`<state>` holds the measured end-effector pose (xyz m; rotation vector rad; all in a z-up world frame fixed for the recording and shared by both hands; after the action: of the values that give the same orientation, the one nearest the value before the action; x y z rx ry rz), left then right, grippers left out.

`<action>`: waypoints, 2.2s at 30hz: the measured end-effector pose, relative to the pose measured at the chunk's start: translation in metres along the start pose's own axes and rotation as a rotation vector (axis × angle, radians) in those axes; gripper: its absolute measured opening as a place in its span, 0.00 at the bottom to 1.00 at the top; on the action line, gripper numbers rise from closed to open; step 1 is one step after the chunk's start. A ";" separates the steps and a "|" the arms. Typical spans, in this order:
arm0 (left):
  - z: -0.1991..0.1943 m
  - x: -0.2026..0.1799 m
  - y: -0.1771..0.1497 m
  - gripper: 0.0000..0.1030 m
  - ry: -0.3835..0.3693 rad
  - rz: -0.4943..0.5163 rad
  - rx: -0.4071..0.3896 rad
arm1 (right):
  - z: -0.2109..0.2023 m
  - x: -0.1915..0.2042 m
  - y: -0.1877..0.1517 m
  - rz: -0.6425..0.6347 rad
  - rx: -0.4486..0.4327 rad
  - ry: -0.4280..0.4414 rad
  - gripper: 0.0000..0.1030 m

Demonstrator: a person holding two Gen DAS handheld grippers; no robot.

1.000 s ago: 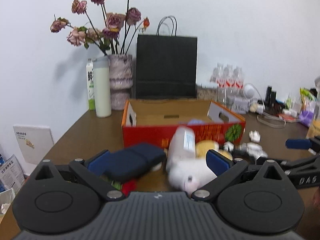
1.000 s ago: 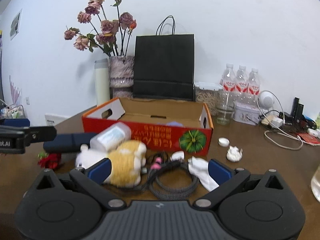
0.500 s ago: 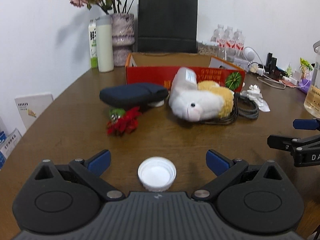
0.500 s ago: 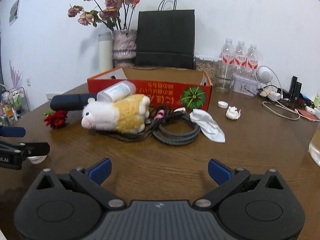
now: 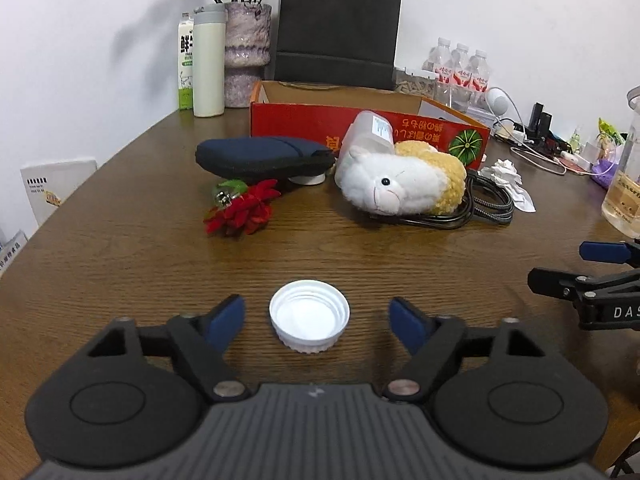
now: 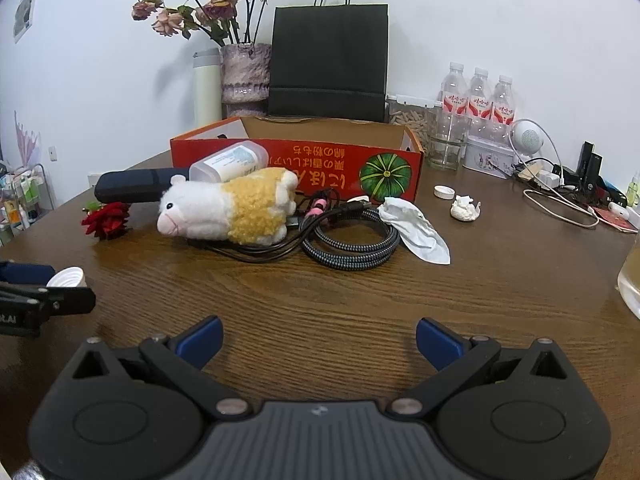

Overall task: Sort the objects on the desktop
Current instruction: 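Grasp the second white bottle cap with the left gripper, then grasp the small white cap with the right gripper while the left carries its cap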

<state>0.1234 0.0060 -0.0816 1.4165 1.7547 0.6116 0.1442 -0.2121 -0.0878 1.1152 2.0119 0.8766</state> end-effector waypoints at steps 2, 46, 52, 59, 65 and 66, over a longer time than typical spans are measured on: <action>-0.002 0.000 0.000 0.49 -0.005 -0.002 -0.010 | 0.000 0.000 0.000 -0.001 0.000 0.000 1.00; 0.060 -0.076 0.177 0.40 -0.149 0.002 -0.247 | 0.113 -0.187 0.078 0.044 0.023 -0.210 0.97; 0.089 -0.078 0.194 0.40 -0.135 0.011 -0.242 | 0.159 -0.204 0.083 0.016 0.073 -0.205 0.92; 0.121 -0.067 0.208 0.40 -0.126 -0.020 -0.214 | 0.212 -0.213 0.085 0.026 0.108 -0.113 0.73; 0.145 -0.057 0.206 0.40 -0.114 -0.046 -0.155 | 0.233 -0.211 0.081 0.033 0.114 -0.039 0.39; 0.147 -0.057 0.205 0.40 -0.113 -0.047 -0.147 | 0.233 -0.210 0.081 0.028 0.110 -0.031 0.27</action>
<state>0.3660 -0.0102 0.0063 1.2805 1.6166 0.6105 0.4522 -0.3098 -0.1039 1.2130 2.0442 0.7666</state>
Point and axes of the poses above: each gripper's, at about its wrist camera, not at the fingertips, and z roughly the way its jaws point, x to its left, y to its top, the point moved 8 cm from there along z, roughly the way its jaws point, and after that the axes turned 15 degrees about -z, right-handed, at the moved point
